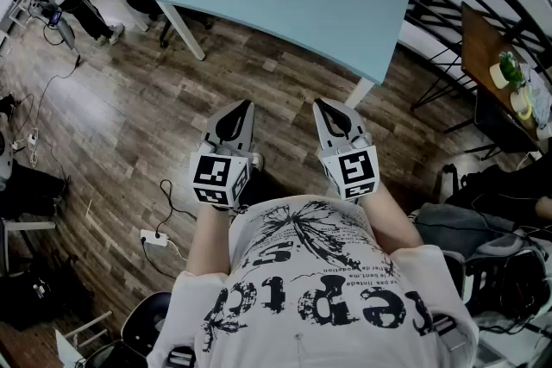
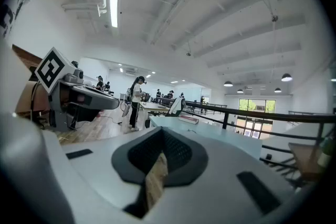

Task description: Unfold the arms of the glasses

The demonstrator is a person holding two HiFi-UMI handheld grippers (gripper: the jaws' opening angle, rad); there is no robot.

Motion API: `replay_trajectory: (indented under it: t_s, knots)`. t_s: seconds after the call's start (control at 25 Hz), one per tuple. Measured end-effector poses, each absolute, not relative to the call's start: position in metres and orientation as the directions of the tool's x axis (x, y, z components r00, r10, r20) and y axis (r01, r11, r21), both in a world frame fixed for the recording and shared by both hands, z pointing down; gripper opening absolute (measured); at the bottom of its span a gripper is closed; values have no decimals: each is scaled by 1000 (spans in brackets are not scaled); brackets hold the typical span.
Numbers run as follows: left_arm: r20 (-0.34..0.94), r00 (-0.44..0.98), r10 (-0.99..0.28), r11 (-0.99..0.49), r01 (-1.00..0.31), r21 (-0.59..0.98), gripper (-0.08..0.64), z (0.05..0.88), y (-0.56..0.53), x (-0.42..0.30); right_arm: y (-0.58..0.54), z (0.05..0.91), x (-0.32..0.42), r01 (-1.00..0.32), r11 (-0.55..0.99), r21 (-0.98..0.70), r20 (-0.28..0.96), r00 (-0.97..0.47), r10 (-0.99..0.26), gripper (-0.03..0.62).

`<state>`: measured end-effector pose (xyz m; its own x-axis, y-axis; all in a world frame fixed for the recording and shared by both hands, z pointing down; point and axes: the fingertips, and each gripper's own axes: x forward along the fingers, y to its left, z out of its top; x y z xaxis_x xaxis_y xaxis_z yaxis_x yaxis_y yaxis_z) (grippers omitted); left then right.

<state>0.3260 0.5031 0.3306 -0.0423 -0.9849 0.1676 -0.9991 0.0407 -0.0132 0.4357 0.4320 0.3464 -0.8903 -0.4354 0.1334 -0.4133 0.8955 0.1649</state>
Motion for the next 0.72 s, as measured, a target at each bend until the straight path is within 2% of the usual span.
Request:
replay_trajectory:
  t_s: [0.4, 0.72]
  knots:
    - [172, -31, -985, 30, -1000, -8, 18, 345, 495, 330, 423, 362, 440, -420, 895, 151, 156, -884, -441, 8]
    - [191, 9, -982, -9, -1000, 3, 18, 354, 485, 312, 410, 379, 416, -444, 893, 67, 202, -871, -448, 9]
